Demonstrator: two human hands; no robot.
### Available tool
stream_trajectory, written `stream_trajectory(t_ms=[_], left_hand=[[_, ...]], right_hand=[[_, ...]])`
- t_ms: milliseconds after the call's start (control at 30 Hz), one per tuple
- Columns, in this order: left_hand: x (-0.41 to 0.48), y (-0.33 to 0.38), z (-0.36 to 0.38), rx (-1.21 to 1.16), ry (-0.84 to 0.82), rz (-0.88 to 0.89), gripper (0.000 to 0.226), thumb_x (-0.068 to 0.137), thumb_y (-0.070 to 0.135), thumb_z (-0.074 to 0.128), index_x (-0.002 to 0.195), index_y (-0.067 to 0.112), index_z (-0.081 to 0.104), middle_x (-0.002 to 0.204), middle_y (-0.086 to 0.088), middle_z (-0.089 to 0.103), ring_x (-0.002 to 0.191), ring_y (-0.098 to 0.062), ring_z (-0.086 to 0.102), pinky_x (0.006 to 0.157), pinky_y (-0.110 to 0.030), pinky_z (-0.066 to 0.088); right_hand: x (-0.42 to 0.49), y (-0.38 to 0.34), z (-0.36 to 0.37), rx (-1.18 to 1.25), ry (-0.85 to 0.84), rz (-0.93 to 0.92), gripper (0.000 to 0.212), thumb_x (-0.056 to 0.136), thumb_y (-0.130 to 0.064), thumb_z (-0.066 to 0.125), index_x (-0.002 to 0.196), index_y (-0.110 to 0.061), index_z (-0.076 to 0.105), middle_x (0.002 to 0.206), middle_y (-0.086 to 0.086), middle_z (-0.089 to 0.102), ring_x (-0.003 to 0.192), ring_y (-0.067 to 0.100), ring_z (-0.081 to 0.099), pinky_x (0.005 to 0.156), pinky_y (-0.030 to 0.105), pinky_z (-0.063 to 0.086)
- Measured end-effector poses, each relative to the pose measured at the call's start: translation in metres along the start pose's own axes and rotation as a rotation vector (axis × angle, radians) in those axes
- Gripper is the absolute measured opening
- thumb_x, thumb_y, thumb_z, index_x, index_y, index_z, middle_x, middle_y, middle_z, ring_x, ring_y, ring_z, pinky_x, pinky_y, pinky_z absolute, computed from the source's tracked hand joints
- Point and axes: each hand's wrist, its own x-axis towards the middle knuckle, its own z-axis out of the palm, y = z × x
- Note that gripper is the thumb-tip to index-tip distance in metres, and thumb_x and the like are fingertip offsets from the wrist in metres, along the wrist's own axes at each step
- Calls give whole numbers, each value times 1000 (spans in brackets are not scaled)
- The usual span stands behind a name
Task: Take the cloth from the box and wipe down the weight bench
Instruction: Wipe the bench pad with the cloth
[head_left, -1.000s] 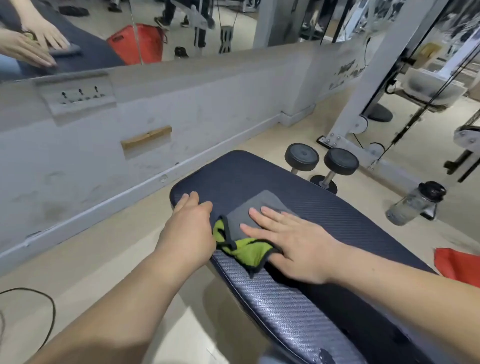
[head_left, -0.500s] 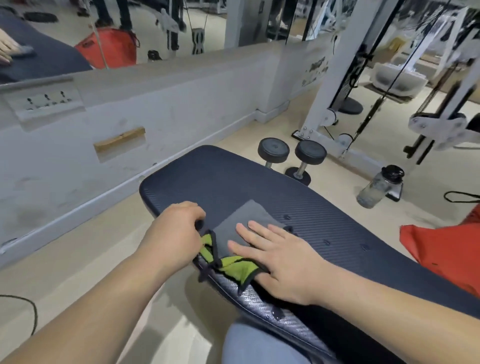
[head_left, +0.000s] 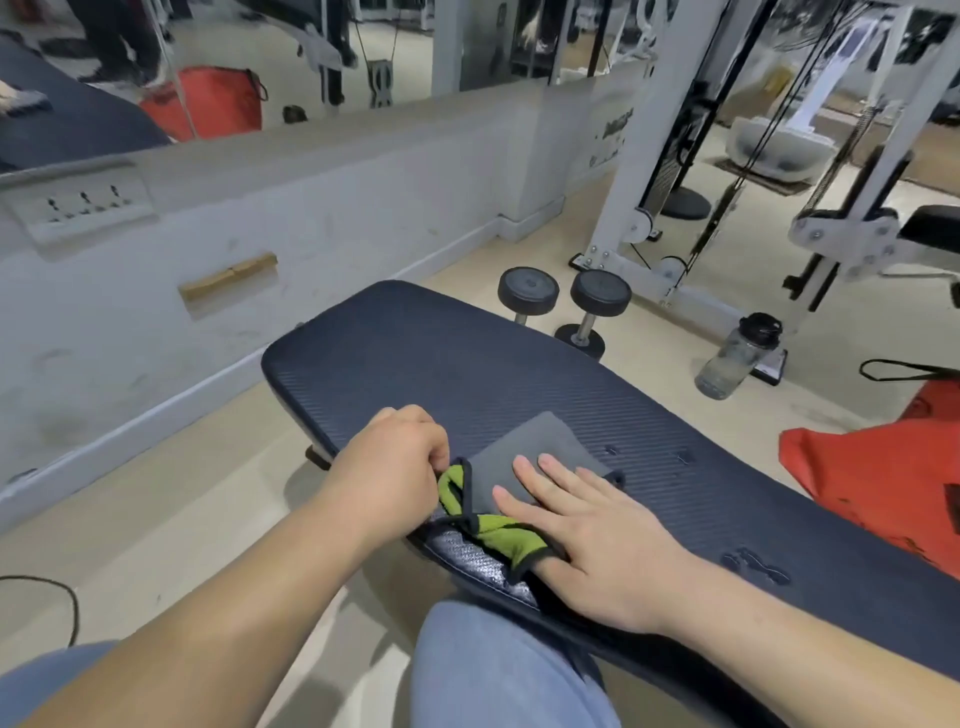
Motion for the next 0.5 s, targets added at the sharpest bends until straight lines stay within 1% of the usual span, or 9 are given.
stream_trajectory(t_ms=[33,100,133,200,300,333,400,467,500], left_hand=[[-3,-1,0,20,-25,1,34,82,5,45,90,25,71,108,8,63,99,-22,51,89,-42,53],[-10,-2,1,56,-60,0,33,85,8,44,95,24,71,108,6,63,100,-24,52,90,-42,52],[-14,-2,2,67,-73,-2,32,85,10,45,96,24,72,109,5,63,101,-24,52,91,-42,52],[-22,0,3,87,-87,3,31,87,12,46,99,23,72,114,6,62,103,-24,51,93,-41,51],[-35,1,7,95,-104,44,29,90,14,45,101,23,70,119,9,59,108,-23,52,93,-40,51],[-38,0,7,105,-115,60,29,89,14,44,101,23,69,120,8,58,109,-23,53,91,-40,52],[-42,-4,6,125,-126,82,31,87,11,43,103,22,67,121,8,57,113,-24,55,90,-40,53],[-43,-4,6,103,-113,78,40,87,7,44,114,23,69,132,10,59,121,-25,55,96,-38,51],[-42,-3,5,95,-98,64,46,86,5,45,119,25,69,138,10,58,125,-24,54,99,-37,50]], right_hand=[[-3,9,-1,-7,-10,5,66,99,-53,23,163,-54,8,175,-16,-10,163,9,-11,131,32,-7],[14,34,-10,-8,13,59,73,91,-61,13,163,-52,13,177,-13,-3,164,12,-4,133,35,0],[31,48,-16,-6,27,113,73,93,-61,16,165,-49,14,178,-9,0,165,16,0,133,38,4],[70,71,-25,18,76,243,66,103,-55,23,167,-43,12,179,-1,1,165,23,3,133,44,8],[108,79,-28,65,123,399,64,107,-53,22,168,-38,9,179,4,0,165,30,3,131,50,10],[111,73,-26,67,117,411,65,107,-53,21,169,-38,8,179,4,-1,165,30,2,131,51,8],[99,54,-21,58,92,348,65,107,-53,22,169,-38,8,179,4,-1,165,30,1,132,50,7],[66,30,-9,42,82,267,66,105,-52,23,168,-40,8,179,3,-1,165,28,0,132,47,6],[46,16,-3,32,66,225,68,102,-53,20,168,-41,8,179,2,-2,165,27,-1,133,46,4]])
